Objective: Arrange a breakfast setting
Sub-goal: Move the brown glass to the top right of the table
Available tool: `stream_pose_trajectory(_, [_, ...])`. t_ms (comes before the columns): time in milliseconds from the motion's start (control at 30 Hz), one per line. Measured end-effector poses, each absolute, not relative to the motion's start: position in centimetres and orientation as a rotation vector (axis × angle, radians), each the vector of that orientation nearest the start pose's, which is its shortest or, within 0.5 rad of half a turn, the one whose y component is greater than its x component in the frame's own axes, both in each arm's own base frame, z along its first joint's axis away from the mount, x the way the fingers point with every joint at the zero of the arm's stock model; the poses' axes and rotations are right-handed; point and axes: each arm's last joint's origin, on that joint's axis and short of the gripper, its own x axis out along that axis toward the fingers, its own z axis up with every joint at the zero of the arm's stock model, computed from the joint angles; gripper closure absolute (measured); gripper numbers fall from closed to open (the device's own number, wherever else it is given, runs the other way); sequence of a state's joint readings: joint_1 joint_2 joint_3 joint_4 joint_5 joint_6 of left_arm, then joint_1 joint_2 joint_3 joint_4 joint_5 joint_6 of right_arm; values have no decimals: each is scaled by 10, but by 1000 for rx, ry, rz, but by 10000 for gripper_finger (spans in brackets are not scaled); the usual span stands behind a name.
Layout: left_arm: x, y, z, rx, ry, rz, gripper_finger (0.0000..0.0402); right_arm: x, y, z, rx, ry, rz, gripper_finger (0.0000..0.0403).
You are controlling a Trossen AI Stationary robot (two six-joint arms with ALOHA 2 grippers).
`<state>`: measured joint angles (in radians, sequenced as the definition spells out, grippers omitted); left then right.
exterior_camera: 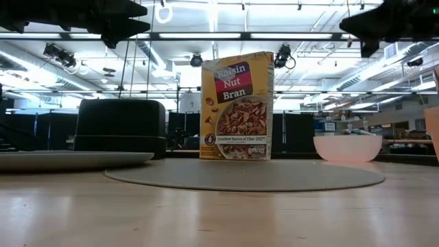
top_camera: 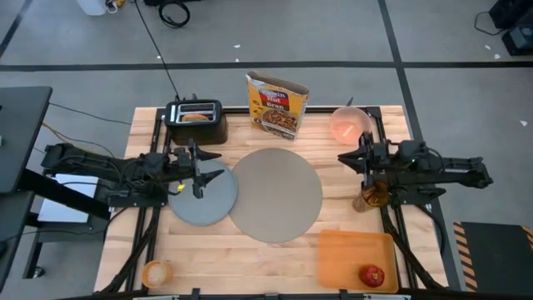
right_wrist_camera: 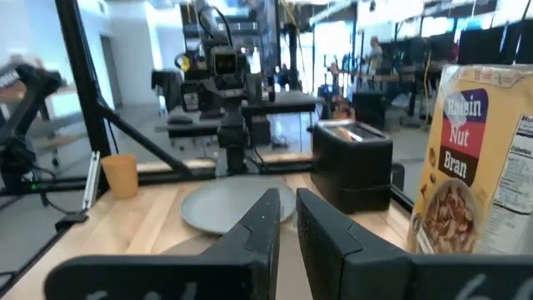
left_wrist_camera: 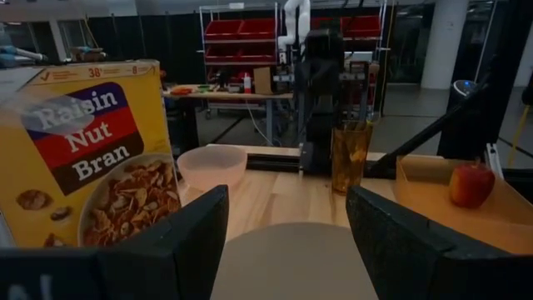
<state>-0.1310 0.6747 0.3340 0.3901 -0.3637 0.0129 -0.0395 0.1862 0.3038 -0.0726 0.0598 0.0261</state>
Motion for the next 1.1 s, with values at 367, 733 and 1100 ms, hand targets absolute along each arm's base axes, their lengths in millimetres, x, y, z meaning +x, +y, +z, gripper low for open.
stream_pose_trajectory(367, [159,-11,249,-98,-68,227,150,113,-6,337,247,250,-122,361])
stream_pose_trajectory(733, [159,-11,249,-496,-114,211,150,147,13,391,705,822,-107,394])
stream_pose_trajectory(1100, [159,-9,249,-478,-115,222,150,155,43,425,653,1183,-110,398])
